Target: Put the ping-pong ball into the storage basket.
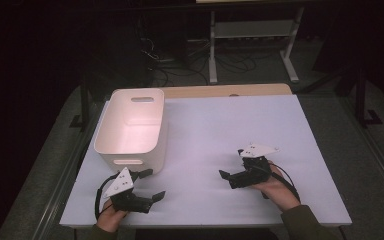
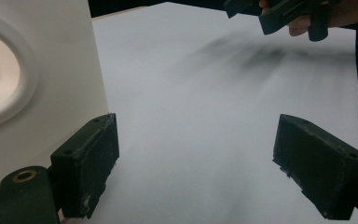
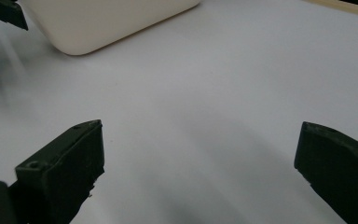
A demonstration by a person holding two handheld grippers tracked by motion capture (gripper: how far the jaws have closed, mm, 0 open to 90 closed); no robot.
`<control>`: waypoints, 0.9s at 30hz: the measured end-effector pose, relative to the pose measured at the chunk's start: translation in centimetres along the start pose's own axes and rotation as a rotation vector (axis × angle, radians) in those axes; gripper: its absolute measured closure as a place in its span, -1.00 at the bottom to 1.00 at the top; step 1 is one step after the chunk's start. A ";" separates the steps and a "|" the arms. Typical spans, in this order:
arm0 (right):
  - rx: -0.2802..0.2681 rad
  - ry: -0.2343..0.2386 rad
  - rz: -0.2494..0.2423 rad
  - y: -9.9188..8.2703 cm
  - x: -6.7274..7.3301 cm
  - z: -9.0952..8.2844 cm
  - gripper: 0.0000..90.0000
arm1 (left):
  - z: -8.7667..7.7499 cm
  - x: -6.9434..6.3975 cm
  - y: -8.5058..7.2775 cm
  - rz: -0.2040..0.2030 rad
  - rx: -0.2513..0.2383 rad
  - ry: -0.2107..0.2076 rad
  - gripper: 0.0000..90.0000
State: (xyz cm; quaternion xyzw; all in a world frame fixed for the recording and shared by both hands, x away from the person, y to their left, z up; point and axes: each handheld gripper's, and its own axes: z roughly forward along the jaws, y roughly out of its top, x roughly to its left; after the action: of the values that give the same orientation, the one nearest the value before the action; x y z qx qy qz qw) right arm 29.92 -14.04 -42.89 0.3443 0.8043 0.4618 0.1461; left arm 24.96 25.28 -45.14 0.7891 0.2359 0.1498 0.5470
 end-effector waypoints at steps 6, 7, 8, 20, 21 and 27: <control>-0.005 -0.008 0.009 -0.6 -0.2 -0.7 -0.97 | 0.0 0.0 0.0 0.000 -0.001 0.000 -0.69; -0.007 -0.012 0.011 -0.8 -0.2 -0.9 -0.97 | 0.0 0.0 0.0 -0.001 -0.001 0.000 -0.69; -0.007 -0.013 0.012 -0.9 -0.3 -0.9 -0.97 | 0.0 0.0 0.0 -0.001 -0.002 0.000 -0.69; -0.019 -0.026 0.012 -2.0 -0.3 -2.3 -0.97 | 0.0 0.0 0.0 -0.004 0.000 0.001 -0.69; -0.019 -0.029 0.008 -2.1 -0.4 -2.4 -0.97 | 0.0 0.0 0.0 -0.003 0.000 0.001 -0.69; -0.035 -0.047 0.023 -2.7 -1.0 -3.3 -0.96 | 0.0 0.0 0.0 -0.005 0.000 0.000 -0.69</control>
State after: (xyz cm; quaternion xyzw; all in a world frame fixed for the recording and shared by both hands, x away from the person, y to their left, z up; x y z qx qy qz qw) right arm 27.66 -17.74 -43.53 0.3617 0.7884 0.4691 0.1658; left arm 24.97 25.28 -45.15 0.7885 0.2381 0.1483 0.5474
